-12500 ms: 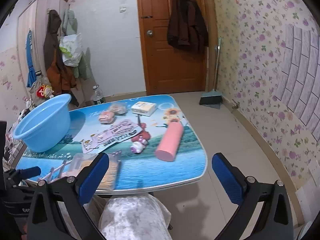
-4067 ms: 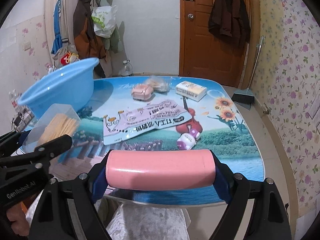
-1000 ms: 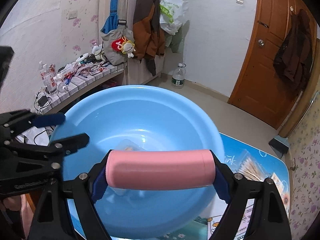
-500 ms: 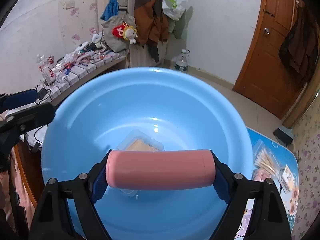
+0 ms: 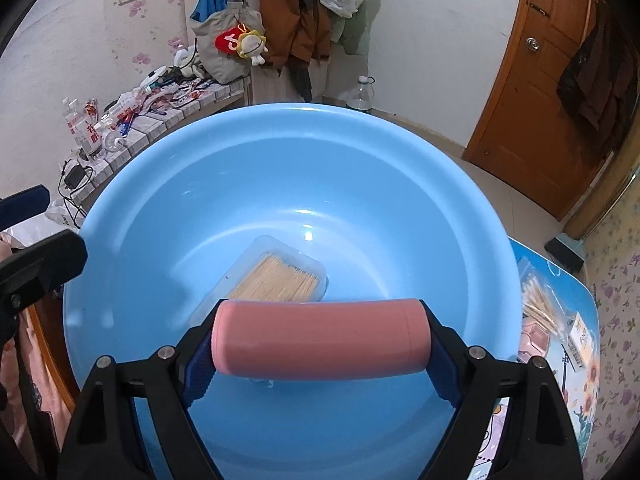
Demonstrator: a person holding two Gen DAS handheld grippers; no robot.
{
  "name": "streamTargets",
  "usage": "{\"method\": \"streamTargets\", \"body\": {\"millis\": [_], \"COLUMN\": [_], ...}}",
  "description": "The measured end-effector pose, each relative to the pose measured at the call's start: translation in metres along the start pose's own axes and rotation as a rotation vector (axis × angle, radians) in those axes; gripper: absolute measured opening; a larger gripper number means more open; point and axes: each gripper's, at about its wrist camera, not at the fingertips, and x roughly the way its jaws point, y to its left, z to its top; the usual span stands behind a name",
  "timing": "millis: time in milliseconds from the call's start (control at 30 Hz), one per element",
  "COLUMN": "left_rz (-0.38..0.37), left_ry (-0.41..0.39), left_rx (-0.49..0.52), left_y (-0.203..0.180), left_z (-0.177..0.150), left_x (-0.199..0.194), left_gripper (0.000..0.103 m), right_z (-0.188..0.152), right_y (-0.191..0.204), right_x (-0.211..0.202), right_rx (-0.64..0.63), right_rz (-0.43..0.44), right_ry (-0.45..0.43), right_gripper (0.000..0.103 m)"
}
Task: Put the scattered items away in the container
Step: 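Lower the pink cylinder into the basin and open the right gripper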
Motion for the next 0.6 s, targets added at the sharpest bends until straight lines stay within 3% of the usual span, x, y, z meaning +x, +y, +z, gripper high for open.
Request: {"method": "streamTargets", "body": {"millis": [100, 500, 600], "left_rz": [0.007, 0.028, 0.025], "left_ry": [0.005, 0.003, 0.003], "left_rx": [0.000, 0.010, 0.009], "left_y": [-0.0016, -0.0062, -0.0074], "left_z": [-0.0005, -0.0005, -0.0005], "left_x": [0.0000, -0.0062, -0.0070], "left_gripper": [0.100, 0.103, 0.103], "right_z": [-0.0004, -0.0020, -0.0002], "right_y": [-0.0005, -0.0036, -0.0012], "right_x": [-0.0008, -0.0064, -0.0101], "right_rx": [0.001, 0.001, 0.005], "right_rz": [-0.002, -0.015, -0.025], "right_ry": [0.000, -0.008, -0.023], "right_gripper": [0.088, 0.088, 0.097]}}
